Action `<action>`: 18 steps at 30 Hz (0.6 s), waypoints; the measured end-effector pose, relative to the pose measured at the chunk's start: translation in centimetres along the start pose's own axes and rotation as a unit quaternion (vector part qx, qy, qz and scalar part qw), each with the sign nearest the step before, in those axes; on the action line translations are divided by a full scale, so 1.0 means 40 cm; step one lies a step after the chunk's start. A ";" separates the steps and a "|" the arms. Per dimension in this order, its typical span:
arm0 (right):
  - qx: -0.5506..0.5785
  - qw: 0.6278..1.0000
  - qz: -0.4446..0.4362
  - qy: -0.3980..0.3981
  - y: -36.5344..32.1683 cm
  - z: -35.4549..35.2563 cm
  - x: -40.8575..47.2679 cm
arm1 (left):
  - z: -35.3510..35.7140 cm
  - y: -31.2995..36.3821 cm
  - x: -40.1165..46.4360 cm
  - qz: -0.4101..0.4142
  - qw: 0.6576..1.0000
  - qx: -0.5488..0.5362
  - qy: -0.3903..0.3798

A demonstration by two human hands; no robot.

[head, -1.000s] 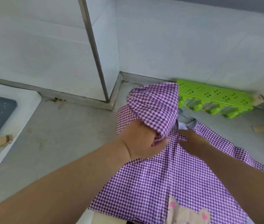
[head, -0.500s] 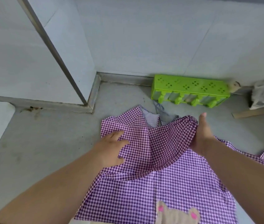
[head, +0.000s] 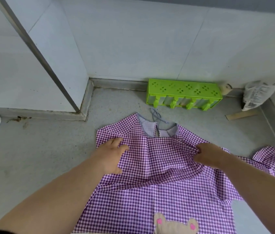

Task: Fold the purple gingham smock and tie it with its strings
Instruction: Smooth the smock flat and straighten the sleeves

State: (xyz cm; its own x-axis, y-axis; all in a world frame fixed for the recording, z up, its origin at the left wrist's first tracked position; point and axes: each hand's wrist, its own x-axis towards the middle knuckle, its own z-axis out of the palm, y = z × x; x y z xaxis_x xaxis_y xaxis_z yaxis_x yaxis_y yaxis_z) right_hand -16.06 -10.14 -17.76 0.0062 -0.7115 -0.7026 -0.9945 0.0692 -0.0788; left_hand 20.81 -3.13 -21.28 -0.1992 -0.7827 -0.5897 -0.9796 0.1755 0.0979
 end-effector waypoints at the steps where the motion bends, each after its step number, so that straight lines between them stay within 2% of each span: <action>1: -0.030 1.000 0.007 -0.005 0.017 0.006 -0.004 | -0.004 0.003 0.001 -0.002 1.000 0.008 0.003; 5: -0.133 0.989 0.069 -0.016 0.070 0.022 -0.009 | -0.006 -0.003 0.006 -0.003 1.000 0.024 0.002; 7: -0.161 0.982 0.096 0.029 0.065 0.033 -0.029 | -0.004 -0.006 0.007 -0.004 1.000 0.024 0.001; 9: -0.190 0.970 0.061 0.137 0.043 0.048 -0.052 | -0.002 -0.006 0.008 -0.004 1.000 0.024 -0.001; 11: -0.178 0.966 -0.039 0.186 0.011 0.072 -0.065 | 0.002 -0.007 0.012 0.000 1.000 0.018 -0.003; 12: -0.157 0.968 -0.085 0.177 -0.009 0.083 -0.069 | 0.002 -0.008 0.013 -0.001 1.000 0.010 0.001; 14: -0.114 0.976 -0.123 0.139 -0.046 0.104 -0.069 | 0.001 -0.005 0.014 -0.010 1.000 0.002 0.020; 18: -0.068 0.993 -0.059 0.077 -0.098 0.169 -0.069 | 0.011 -0.018 0.020 -0.114 0.989 -0.079 0.055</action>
State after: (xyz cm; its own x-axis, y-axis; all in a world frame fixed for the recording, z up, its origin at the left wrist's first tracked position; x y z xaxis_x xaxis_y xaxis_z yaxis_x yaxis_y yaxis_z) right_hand -11.48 -3.73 -20.31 0.1173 -0.8078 -0.5776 -0.9929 -0.1082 -0.0503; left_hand 21.37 -3.60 -22.18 0.0346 -0.8527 -0.5212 -0.9897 -0.1017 0.1007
